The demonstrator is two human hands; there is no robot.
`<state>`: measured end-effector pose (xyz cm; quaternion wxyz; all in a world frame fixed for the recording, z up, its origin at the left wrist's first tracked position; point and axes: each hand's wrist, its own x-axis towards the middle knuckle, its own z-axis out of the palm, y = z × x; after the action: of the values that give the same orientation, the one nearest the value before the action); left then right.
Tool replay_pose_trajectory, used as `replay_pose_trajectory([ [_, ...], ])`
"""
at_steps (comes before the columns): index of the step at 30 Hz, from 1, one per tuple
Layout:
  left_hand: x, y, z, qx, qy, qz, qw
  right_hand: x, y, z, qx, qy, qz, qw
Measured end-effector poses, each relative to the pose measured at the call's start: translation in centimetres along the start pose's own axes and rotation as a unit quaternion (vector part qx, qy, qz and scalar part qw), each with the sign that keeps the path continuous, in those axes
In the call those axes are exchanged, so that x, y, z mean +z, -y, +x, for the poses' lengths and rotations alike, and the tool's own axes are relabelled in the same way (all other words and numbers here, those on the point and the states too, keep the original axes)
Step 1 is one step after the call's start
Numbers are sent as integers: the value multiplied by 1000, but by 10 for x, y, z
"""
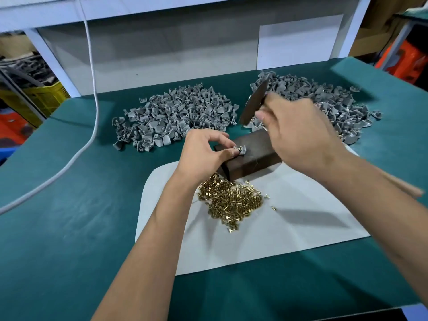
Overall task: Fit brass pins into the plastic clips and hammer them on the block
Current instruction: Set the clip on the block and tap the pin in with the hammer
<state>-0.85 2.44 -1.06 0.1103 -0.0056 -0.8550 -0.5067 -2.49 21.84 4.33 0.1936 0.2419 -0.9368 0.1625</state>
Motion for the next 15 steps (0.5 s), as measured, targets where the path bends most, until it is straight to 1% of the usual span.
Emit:
replay_pose_trajectory([
  [2,0,0,-1,-2,-4,5,1000,7,1,-3,8,80,-16,997],
  [3,1,0,-1,-1,-3,6,1000,7,-2,-3,12,105,-23,994],
  [5,1,-1,-3,3,-4,5,1000,0,-11,0,-7,114,-34,993],
  [6,1,-1,-2,5,-4,7,1000,-4,-18,0,-25,113,-18,993],
  [7,2,-1,-1,5,-4,7,1000,-9,-24,-1,-40,123,21,991],
  [9,4,1,0,-7,-1,-8,1000,-18,-39,-3,-52,180,134,973],
  [11,6,0,-1,-29,7,-33,999,-27,-56,-7,-58,269,202,940],
  [13,8,0,-1,-44,12,-51,998,-31,-71,-12,-37,352,214,911],
  [15,10,-1,-2,-52,17,-65,996,-27,-80,-17,-25,380,160,911],
])
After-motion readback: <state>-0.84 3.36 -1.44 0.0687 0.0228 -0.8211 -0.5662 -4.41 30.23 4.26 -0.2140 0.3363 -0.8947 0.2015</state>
